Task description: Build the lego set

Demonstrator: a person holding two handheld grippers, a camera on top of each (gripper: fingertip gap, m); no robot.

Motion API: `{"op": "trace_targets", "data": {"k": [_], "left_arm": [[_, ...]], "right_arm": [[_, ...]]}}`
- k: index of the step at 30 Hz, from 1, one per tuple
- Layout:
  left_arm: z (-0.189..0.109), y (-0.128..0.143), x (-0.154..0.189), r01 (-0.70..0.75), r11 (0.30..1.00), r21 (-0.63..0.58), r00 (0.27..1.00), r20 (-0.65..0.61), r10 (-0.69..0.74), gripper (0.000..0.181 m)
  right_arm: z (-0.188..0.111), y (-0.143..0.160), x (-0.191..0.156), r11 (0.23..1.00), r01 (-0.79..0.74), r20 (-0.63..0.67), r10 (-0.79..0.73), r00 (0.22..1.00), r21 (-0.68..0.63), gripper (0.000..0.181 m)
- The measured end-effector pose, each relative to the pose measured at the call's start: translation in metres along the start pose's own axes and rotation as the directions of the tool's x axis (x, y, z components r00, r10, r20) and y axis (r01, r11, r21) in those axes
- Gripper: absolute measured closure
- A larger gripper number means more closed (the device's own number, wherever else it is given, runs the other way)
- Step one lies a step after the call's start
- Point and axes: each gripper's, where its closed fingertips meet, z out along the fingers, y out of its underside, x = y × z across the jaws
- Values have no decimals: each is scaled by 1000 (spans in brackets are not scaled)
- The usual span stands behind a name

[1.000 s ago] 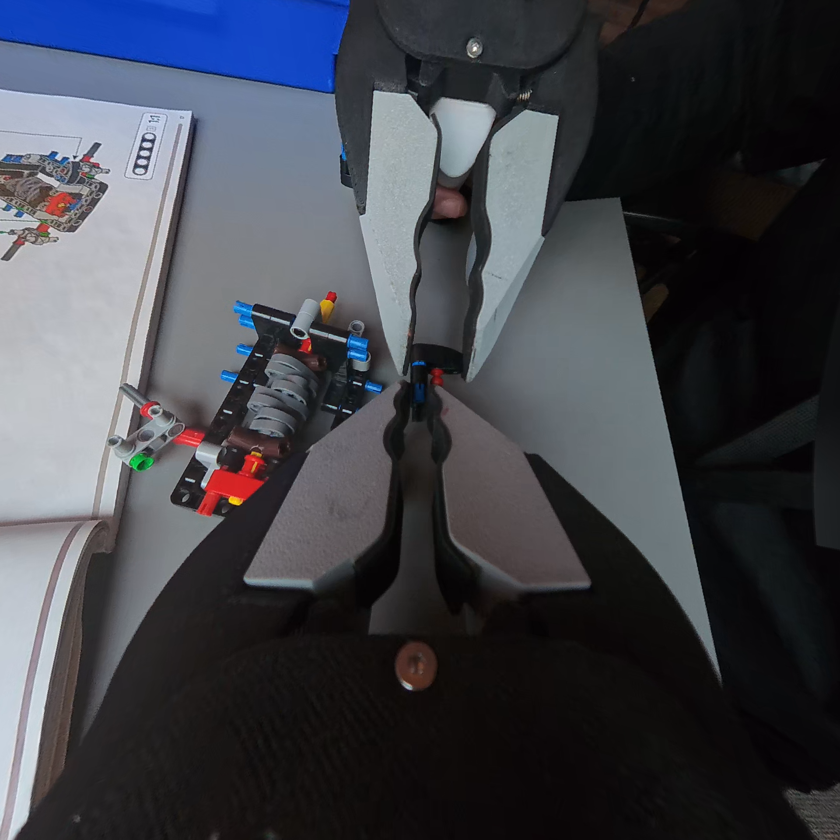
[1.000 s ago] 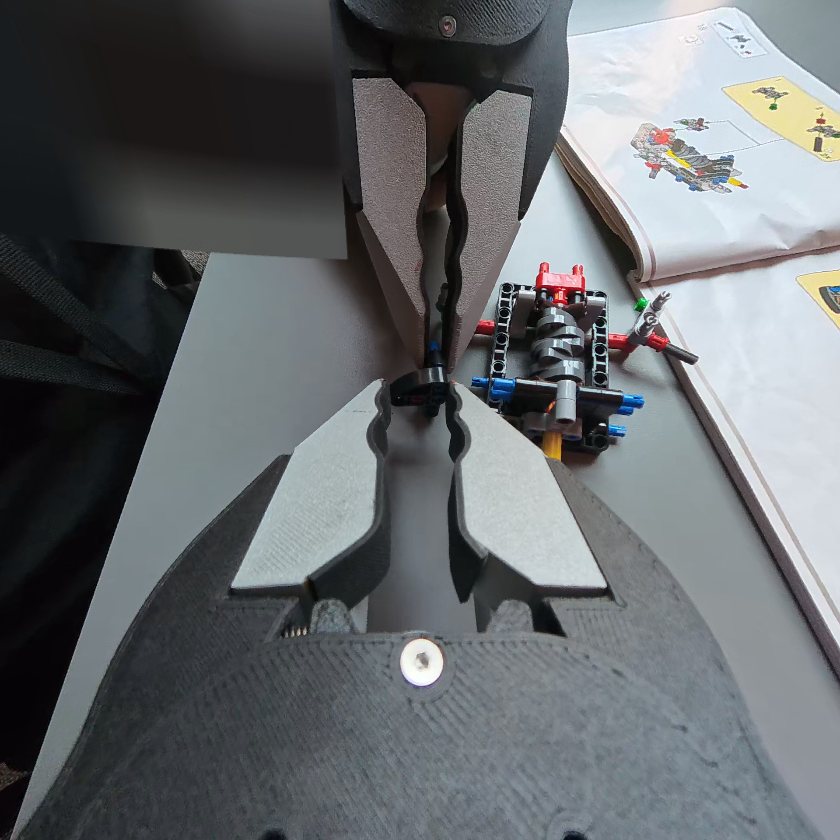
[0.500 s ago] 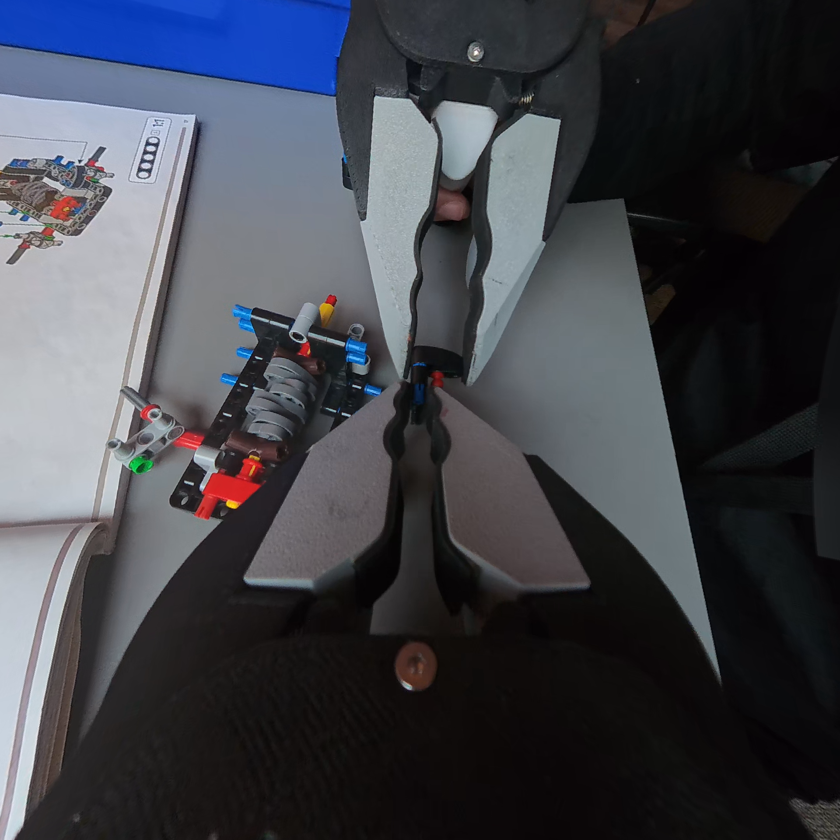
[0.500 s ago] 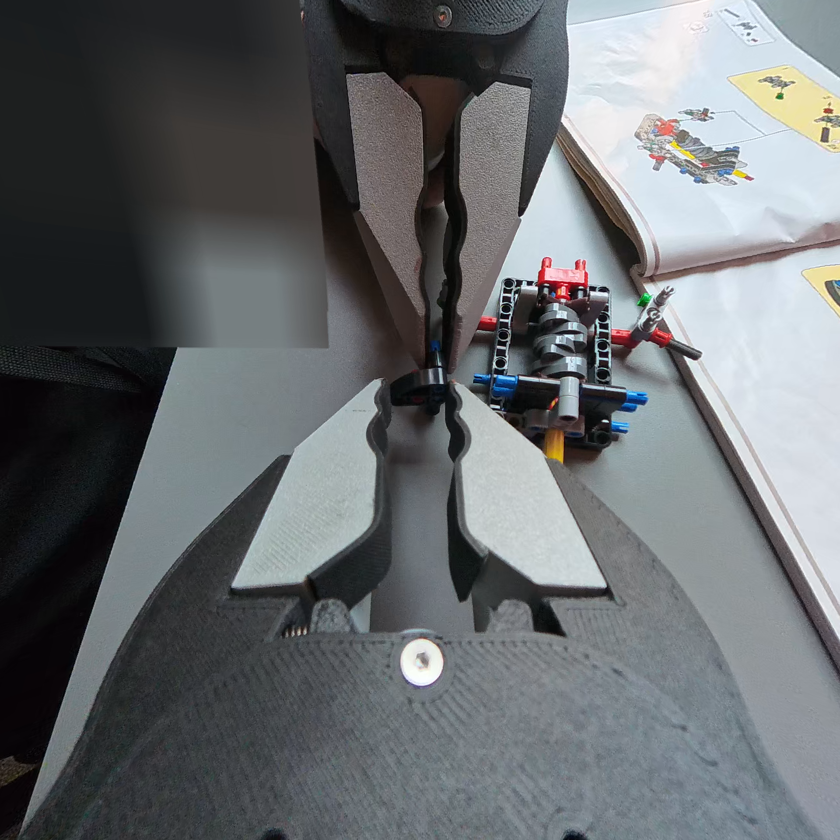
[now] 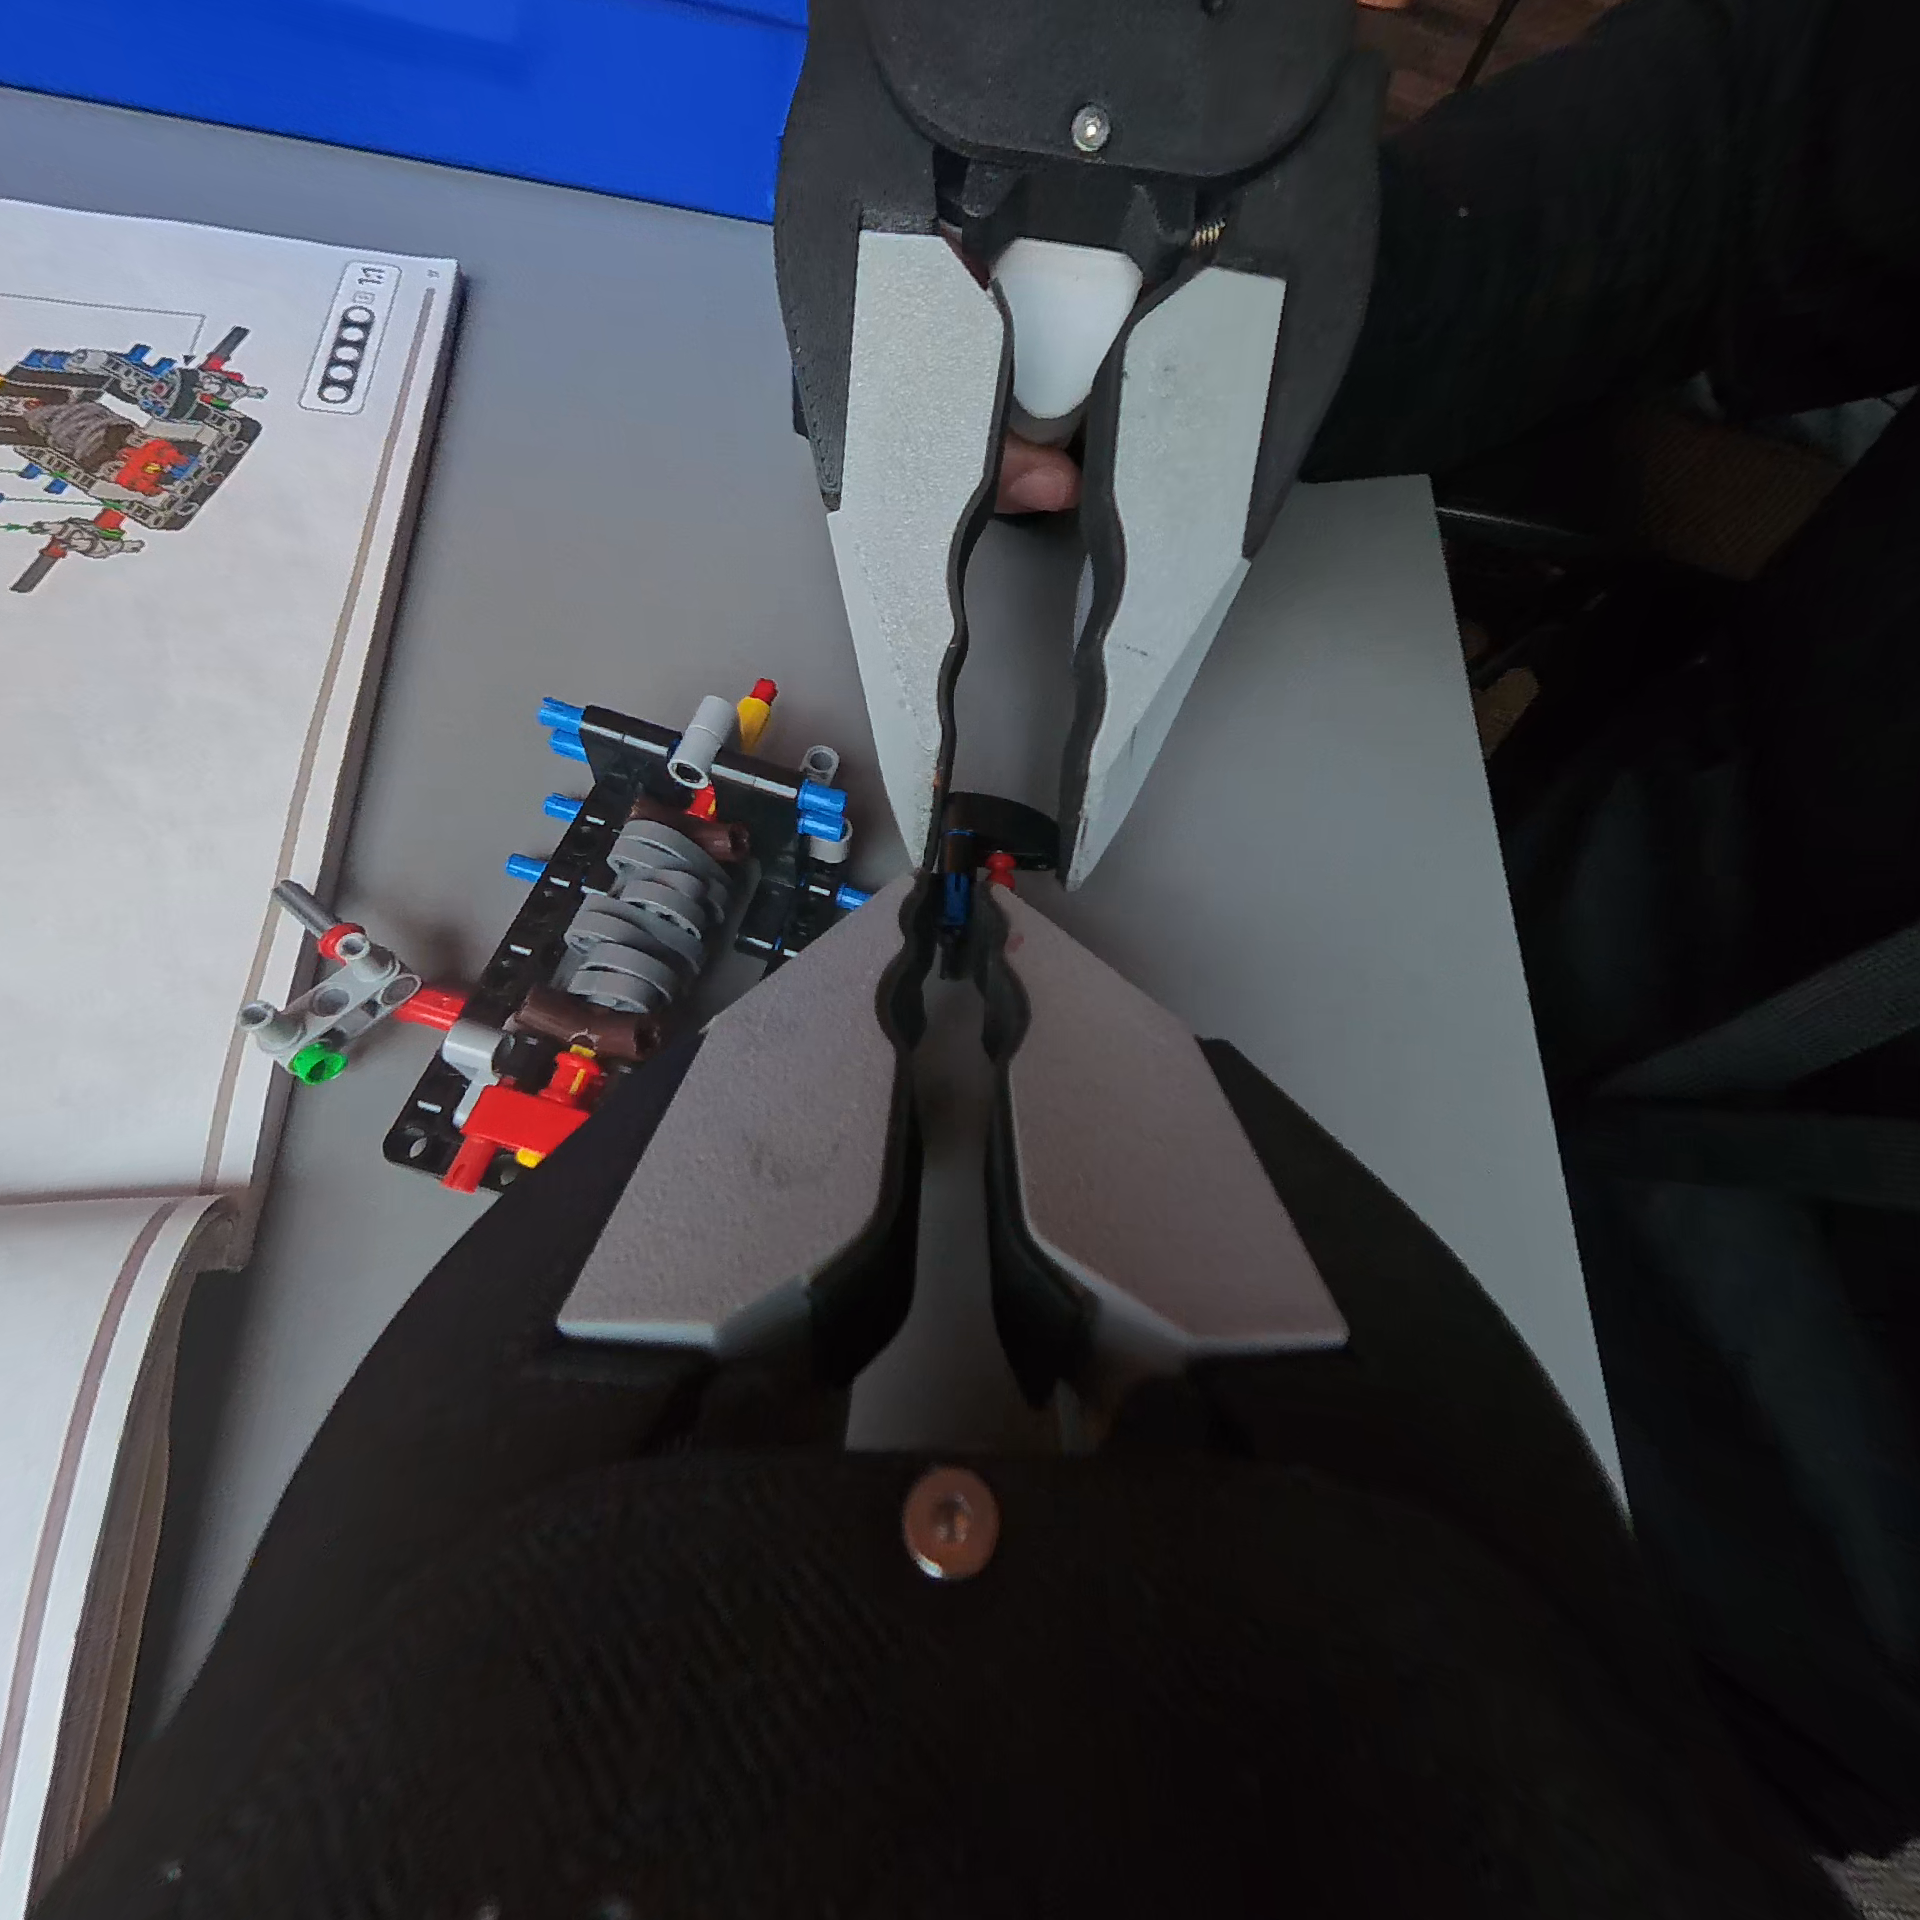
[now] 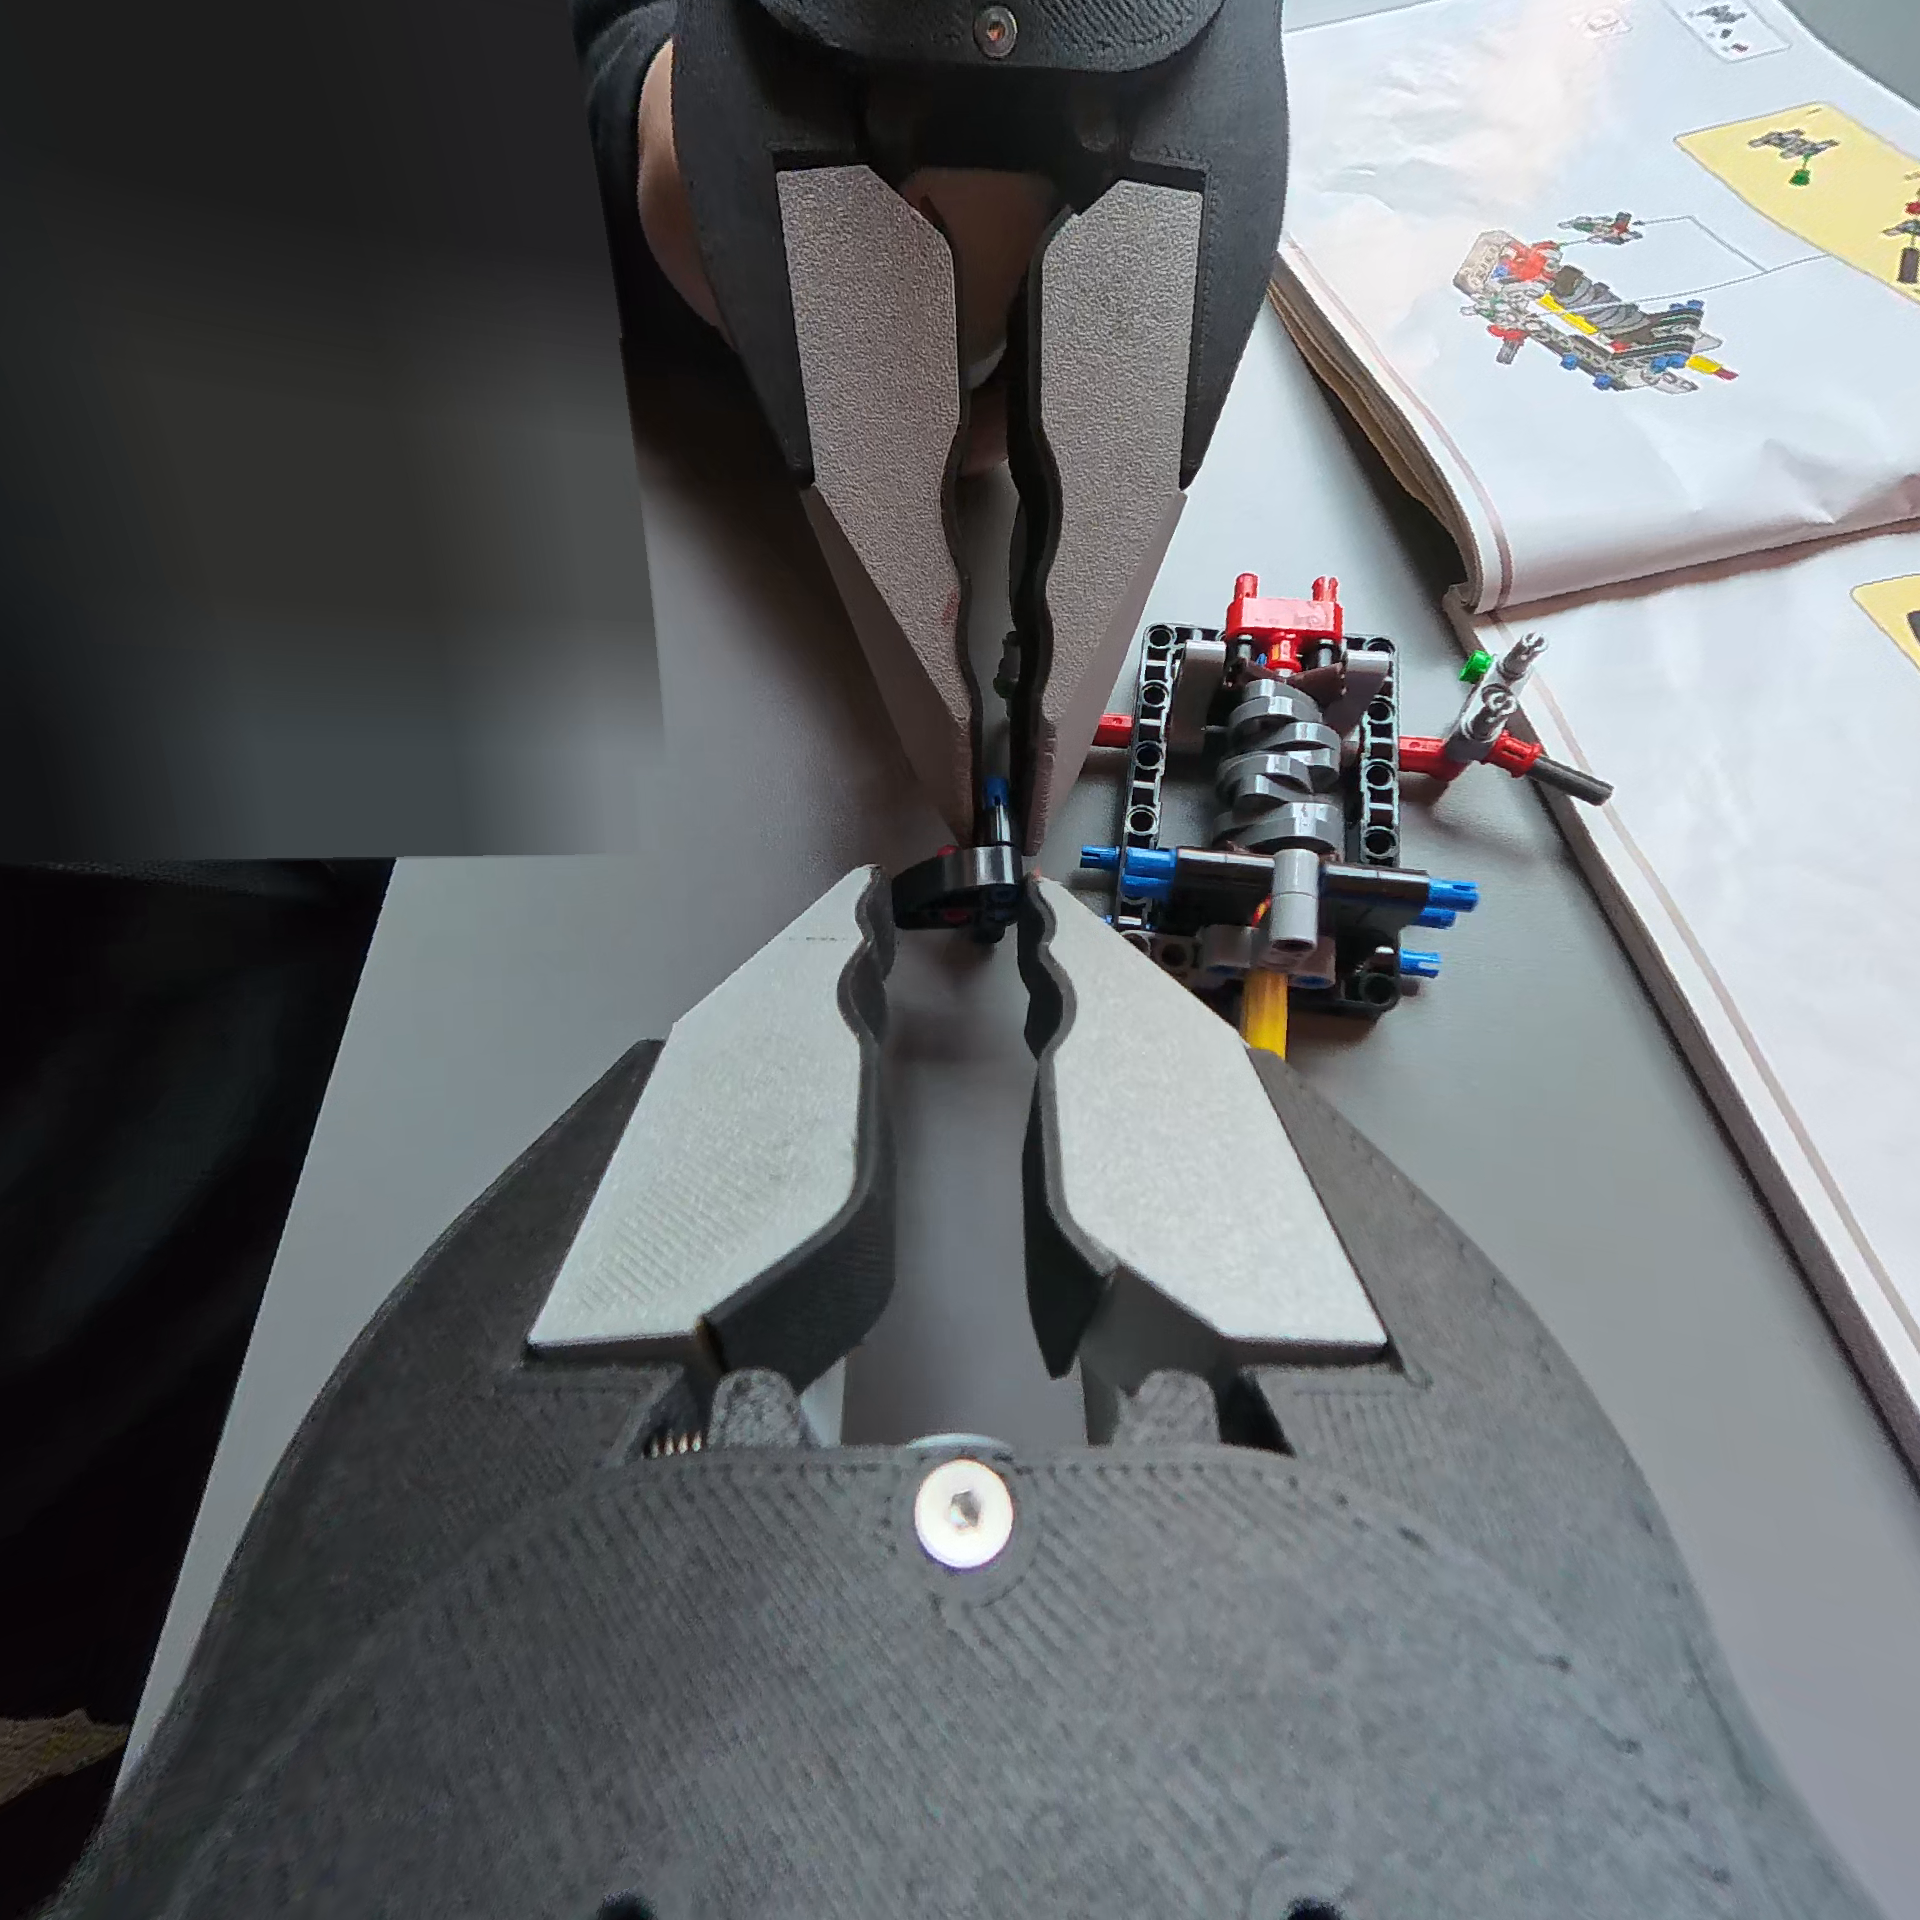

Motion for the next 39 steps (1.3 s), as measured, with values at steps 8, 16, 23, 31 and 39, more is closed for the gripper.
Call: {"op": "trace_targets", "data": {"k": [8, 16, 23, 31, 39], "left_arm": [[-10, -14, -8, 195, 975, 106, 976, -121, -182, 178], [-12, -13, 2, 157, 985, 65, 979, -141, -147, 169], [-10, -16, 3, 197, 976, 90, 969, -168, -180, 181], [-9, -21, 4, 202, 973, 112, 968, -175, -181, 174], [-13, -22, 0, 70, 993, 93, 996, -57, -64, 177]], "right_arm": [[-10, -17, 9, 942, -304, 177, 278, 944, 140, 160], [-21, -31, 13, 871, -426, 274, 360, 892, 243, 161], [-22, -40, 7, 878, -379, 283, 299, 911, 294, 161], [-26, -48, 8, 855, -384, 292, 290, 911, 349, 161], [-26, -48, 4, 905, -256, 210, 192, 959, 340, 160]]}}
